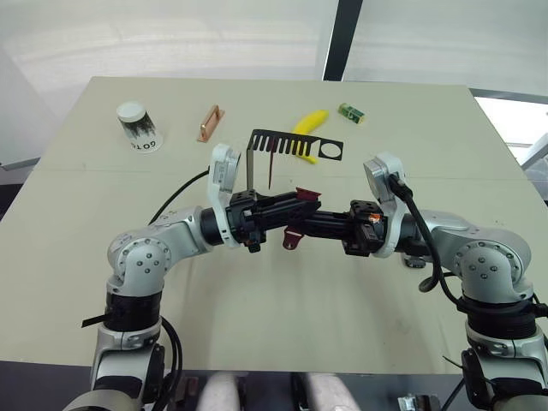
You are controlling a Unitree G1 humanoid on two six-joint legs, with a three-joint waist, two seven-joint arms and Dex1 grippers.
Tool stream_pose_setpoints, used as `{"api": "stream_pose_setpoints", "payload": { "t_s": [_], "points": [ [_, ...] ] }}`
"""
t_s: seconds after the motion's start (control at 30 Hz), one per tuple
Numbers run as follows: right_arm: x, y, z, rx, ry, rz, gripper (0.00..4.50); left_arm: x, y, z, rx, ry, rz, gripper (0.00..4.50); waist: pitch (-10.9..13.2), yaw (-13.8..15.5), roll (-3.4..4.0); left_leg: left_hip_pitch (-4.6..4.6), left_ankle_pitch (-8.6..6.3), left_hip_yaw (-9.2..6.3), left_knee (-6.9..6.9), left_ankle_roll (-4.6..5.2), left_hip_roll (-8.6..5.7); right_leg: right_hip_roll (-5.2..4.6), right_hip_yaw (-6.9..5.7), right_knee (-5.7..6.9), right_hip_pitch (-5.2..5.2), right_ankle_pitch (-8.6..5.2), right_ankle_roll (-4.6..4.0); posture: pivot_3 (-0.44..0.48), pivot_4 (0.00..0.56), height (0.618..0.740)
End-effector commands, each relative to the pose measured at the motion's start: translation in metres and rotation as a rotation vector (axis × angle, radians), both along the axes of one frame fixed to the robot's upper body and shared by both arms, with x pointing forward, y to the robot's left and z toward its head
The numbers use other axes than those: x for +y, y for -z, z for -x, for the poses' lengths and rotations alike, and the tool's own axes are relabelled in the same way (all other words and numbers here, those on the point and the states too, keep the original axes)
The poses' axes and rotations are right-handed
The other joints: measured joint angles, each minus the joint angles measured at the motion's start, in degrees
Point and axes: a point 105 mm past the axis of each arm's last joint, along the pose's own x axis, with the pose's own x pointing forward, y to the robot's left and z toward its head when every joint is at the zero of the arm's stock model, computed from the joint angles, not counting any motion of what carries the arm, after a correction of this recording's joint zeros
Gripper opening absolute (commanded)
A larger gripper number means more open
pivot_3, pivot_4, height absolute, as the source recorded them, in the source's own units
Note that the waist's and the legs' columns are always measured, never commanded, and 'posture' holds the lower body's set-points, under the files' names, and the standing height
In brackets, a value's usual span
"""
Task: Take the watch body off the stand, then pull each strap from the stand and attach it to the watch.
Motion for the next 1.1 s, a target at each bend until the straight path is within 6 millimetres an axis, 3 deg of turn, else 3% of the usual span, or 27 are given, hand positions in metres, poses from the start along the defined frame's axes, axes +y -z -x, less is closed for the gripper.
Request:
{"api": "stream_pose_setpoints", "payload": {
  "t_s": [0.03,0.4,0.43,0.5,1.1],
  "points": [
    [-0.0031,-0.0114,0.0032,-0.039,-0.002,-0.021,0.0,0.0034,-0.0069,0.0014,-0.02,-0.002,0.028,1.11,0.0,0.0,0.0,0.0,0.0,0.0,0.0,0.0,0.0,0.0,0.0,0.0,0.0,0.0,0.0,0.0,0.15,0.74],
    [-0.0046,-0.0127,0.0021,-0.036,0.003,-0.027,0.0,0.0035,-0.0083,0.0035,-0.022,0.01,0.045,1.11,0.0,0.0,0.0,0.0,0.0,0.0,0.0,0.0,0.0,0.0,0.0,-0.02,0.0,0.0,0.0,0.0,0.15,0.74],
    [-0.0046,-0.0127,0.002,-0.036,0.003,-0.027,0.0,0.0035,-0.0083,0.0036,-0.022,0.011,0.045,0.57,0.0,0.0,0.0,0.0,0.0,0.0,0.0,0.0,0.0,0.0,0.0,-0.01,0.0,0.0,0.0,0.0,0.15,0.74],
    [-0.0046,-0.013,0.0018,-0.035,0.004,-0.029,0.0,0.0035,-0.0084,0.0036,-0.022,0.01,0.047,0.03,0.0,0.0,0.0,0.0,0.0,0.0,0.0,0.0,0.0,0.0,0.0,-0.01,0.0,0.0,0.0,0.0,0.15,0.74],
    [-0.0057,-0.0167,0.0004,-0.033,0.015,-0.045,0.0,0.0006,-0.0083,0.0078,-0.004,0.047,0.061,0.03,0.0,0.0,0.0,-0.01,0.0,0.0,0.0,0.0,0.0,0.0,0.0,-0.02,0.0,0.0,0.0,0.0,0.15,0.74]
  ]
}}
